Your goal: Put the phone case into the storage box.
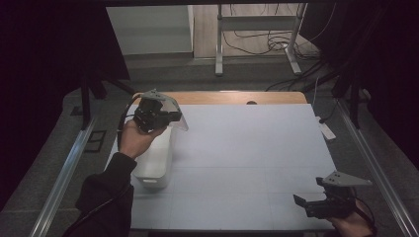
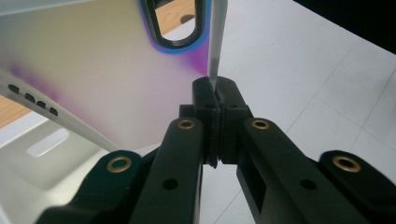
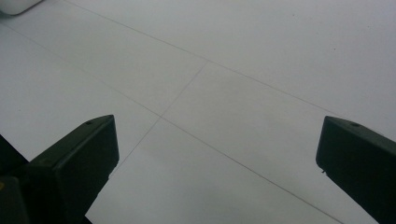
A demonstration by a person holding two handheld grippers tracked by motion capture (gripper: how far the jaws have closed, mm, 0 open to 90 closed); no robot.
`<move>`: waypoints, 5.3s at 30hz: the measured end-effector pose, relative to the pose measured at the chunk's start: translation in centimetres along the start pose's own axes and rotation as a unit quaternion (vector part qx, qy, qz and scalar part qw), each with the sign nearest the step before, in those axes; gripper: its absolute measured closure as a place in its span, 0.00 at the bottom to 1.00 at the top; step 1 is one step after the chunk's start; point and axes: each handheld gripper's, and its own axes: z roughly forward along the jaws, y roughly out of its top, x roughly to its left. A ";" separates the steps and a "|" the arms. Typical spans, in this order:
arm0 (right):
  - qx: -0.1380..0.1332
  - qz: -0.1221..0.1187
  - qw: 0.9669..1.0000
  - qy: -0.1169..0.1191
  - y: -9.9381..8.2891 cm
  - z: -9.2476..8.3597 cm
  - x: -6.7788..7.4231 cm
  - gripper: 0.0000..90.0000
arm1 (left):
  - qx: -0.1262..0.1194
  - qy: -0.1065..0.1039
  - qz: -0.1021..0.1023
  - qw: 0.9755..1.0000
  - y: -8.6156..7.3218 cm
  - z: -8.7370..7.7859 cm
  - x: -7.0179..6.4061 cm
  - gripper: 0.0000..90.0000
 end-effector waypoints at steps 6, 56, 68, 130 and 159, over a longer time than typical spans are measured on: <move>-0.003 0.004 1.000 -0.005 -0.1 -0.3 0.0 0.00 | 0.000 0.015 -0.010 1.000 -0.1 -0.5 1.0 0.98; -0.008 0.004 1.000 -0.011 -0.5 -0.9 0.0 0.00 | 0.049 0.115 -0.083 0.989 -1.1 4.1 6.4 0.98; -0.004 0.002 1.000 -0.011 -0.5 -0.8 0.0 0.01 | 0.065 0.127 -0.105 0.984 -2.2 6.0 7.1 0.98; 0.007 -0.004 1.000 -0.012 -0.4 -0.6 0.2 0.01 | 0.012 0.106 -0.104 0.989 -3.0 7.1 6.4 0.42; 0.015 -0.010 1.000 -0.013 -0.4 -0.5 0.3 0.01 | 0.018 0.060 -0.082 0.995 -3.1 7.0 5.2 0.02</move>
